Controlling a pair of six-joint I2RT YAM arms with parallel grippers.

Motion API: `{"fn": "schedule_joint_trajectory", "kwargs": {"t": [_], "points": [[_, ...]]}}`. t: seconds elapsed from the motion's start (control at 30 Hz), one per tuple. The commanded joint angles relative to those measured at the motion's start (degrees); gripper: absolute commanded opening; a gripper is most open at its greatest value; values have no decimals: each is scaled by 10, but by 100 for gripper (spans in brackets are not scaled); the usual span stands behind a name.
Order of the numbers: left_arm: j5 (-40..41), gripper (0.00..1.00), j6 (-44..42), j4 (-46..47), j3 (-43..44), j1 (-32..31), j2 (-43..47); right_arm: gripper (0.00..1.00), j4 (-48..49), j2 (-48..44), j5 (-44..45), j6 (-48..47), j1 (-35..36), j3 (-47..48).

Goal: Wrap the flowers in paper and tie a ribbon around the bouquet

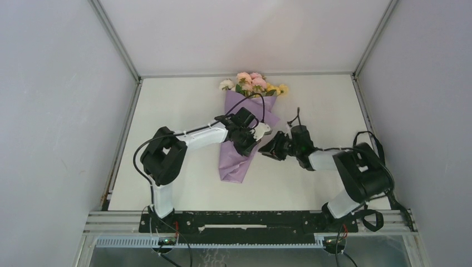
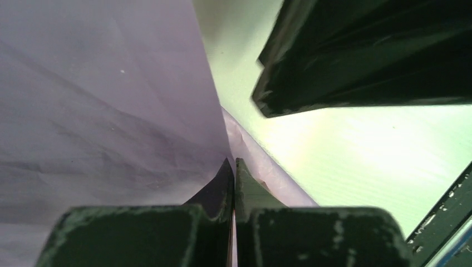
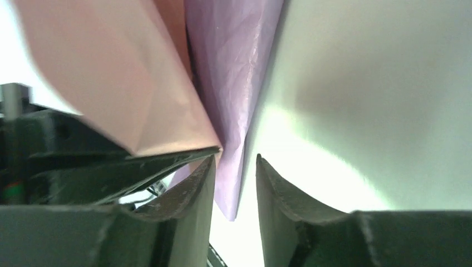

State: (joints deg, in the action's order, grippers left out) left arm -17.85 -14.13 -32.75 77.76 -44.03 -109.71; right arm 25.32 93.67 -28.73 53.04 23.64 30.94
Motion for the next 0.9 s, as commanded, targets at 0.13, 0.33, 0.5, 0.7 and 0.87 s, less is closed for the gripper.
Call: {"fn": "schedule_joint_trajectory", "kwargs": {"t": [0.13, 0.33, 0.5, 0.7, 0.87], "points": [[27, 0, -39, 37, -12, -23, -8, 63, -4, -191, 17, -2, -112, -68], [34, 0, -41, 37, -6, -25, -11, 74, 6, -190, 10, -8, -130, -25], [39, 0, -42, 34, -5, -27, -12, 74, 78, -101, -13, 37, -130, 14], [46, 0, -47, 31, -2, -30, -16, 72, 78, 8, -61, 20, -88, 109], [57, 0, -52, 29, -2, -31, -10, 8, 49, 49, -77, 3, -79, 141]]}}
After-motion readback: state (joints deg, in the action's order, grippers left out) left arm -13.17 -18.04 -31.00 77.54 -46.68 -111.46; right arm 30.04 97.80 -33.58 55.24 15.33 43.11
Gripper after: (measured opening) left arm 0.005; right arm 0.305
